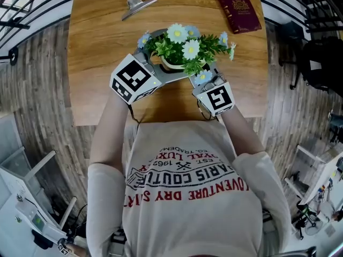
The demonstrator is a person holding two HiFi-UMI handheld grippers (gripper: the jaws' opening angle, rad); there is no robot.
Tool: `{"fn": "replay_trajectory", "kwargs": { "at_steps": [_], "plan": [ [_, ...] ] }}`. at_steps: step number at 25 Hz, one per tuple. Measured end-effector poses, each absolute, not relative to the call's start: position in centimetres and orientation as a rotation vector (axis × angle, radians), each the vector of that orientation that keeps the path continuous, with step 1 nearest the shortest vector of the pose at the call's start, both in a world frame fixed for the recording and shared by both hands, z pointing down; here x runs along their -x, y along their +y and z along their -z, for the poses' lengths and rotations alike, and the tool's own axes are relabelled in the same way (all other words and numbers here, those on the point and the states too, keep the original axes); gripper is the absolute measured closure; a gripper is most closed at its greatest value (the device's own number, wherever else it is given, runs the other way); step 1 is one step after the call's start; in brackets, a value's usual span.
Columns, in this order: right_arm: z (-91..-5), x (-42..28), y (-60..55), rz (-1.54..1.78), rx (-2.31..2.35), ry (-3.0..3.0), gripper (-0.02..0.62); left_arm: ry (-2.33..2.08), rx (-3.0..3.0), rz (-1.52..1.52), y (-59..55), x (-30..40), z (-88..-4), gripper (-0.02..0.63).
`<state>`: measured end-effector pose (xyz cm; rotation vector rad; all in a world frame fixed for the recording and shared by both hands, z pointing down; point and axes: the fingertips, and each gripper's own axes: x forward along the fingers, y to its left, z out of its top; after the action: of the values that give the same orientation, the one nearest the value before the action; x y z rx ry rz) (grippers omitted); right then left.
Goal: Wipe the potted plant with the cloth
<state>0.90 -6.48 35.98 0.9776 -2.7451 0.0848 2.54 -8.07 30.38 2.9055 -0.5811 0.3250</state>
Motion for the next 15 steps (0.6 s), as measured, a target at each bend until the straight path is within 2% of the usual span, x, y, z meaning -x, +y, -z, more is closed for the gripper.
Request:
{"fn": "replay_trajectory", "kwargs": {
  "at_steps": [15],
  "plan": [
    [-36.5, 2.6, -3.6, -0.226, -0.82, -2.849, 0.552, -0.578, -2.888, -0.324, -8.3, 0.5, -30.4, 0.087]
  ]
}}
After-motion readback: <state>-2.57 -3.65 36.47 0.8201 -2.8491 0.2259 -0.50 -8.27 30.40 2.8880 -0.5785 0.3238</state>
